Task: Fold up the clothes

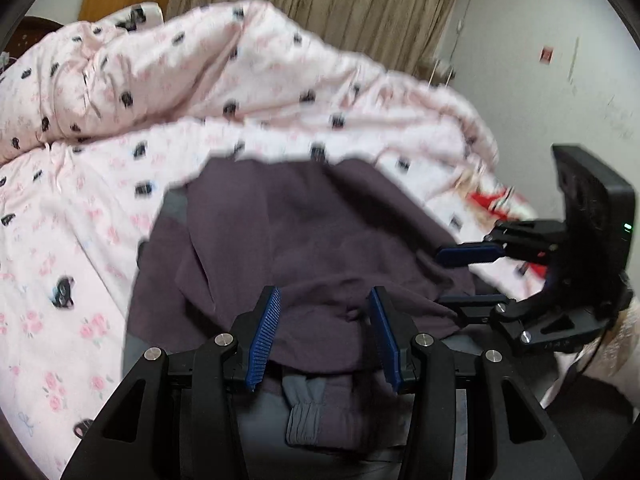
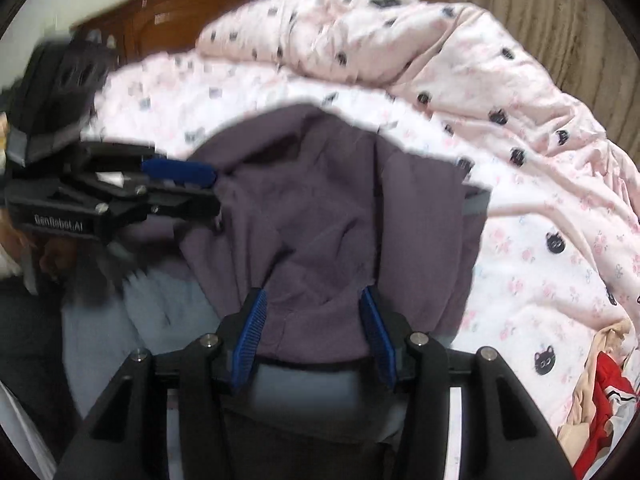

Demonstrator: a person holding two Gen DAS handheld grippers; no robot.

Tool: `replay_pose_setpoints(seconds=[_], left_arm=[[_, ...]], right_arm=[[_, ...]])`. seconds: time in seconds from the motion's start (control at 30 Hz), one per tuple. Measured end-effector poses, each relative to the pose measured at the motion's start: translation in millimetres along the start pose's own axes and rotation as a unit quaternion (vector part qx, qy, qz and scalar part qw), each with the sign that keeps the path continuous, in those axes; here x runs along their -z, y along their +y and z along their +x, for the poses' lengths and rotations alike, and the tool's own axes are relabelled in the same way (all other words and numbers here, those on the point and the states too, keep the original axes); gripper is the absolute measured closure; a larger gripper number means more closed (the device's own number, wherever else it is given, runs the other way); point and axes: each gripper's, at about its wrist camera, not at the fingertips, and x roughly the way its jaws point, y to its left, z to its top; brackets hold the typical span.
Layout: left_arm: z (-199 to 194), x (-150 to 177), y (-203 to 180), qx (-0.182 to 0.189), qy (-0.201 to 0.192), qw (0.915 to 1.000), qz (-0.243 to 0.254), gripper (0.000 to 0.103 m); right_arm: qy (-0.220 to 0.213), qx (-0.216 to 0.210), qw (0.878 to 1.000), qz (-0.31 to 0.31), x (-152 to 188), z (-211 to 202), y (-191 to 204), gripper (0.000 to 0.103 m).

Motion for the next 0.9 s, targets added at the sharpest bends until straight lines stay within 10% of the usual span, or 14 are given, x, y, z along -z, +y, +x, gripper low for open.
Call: replay_pose_setpoints(seconds=[0.3,0.53,0.7,0.9], left_arm=[[-18.2,-13.3,13.5,0.021,-0.055,0.9977,-0.034,0.062],[-18.3,-9.9,-2.3,0.049,-0.049,0.9976,-0.001,0.062],[-1.7,-3.3,-10.0,0.027,-0.006,0.9994,0.02,0.062],[18.7,4.1,-1.1,-0.017,0.041,0.9989,0.013,0.062]], right_arm=[[-0.065,0.03,0.994,0.083,-49.7,-16.2,-54.4,0.039],[-0.017,0.02,0.995,0.099,-69.0,27.8,-66.0,0.041],[0.022,0.024,0.994,0.101,-68.3,55.5,-65.3,0.093],[-0.027,-0.013,0.982,0.189,-68.8,48.1,-97.0,0.101]])
